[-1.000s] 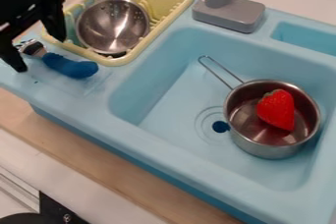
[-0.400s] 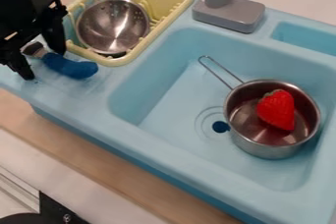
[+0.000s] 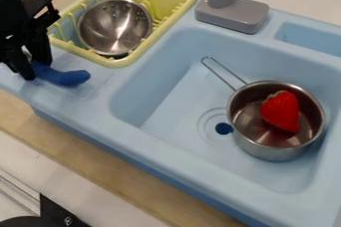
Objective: Move the blue object in the upper right of the sink
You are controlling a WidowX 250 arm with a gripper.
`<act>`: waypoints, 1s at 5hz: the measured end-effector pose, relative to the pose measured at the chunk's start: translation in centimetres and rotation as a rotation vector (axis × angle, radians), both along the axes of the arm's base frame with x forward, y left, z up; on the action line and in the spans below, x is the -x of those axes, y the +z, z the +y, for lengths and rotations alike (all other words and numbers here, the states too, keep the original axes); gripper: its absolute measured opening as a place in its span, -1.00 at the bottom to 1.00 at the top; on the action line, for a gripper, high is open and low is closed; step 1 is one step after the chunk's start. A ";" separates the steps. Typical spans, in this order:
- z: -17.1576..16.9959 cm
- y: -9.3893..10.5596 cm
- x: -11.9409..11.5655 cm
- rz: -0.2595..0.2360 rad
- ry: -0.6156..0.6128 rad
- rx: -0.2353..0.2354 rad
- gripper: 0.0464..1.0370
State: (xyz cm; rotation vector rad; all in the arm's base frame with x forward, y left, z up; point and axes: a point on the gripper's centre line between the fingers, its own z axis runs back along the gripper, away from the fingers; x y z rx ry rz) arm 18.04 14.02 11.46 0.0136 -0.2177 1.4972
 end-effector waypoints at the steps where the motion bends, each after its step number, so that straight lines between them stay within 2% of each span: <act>1: 0.0 0.0 0.0 0.001 0.001 0.004 -0.56; 2: 0.0 0.2 -0.1 0.003 -0.029 0.025 -0.56; 3: -0.8 1.0 -1.2 -0.028 -0.173 0.041 -0.71; 4: -2.1 1.5 -1.7 -0.029 -0.279 0.079 -0.93; 5: -3.4 2.4 -2.2 -0.042 -0.352 0.068 -0.96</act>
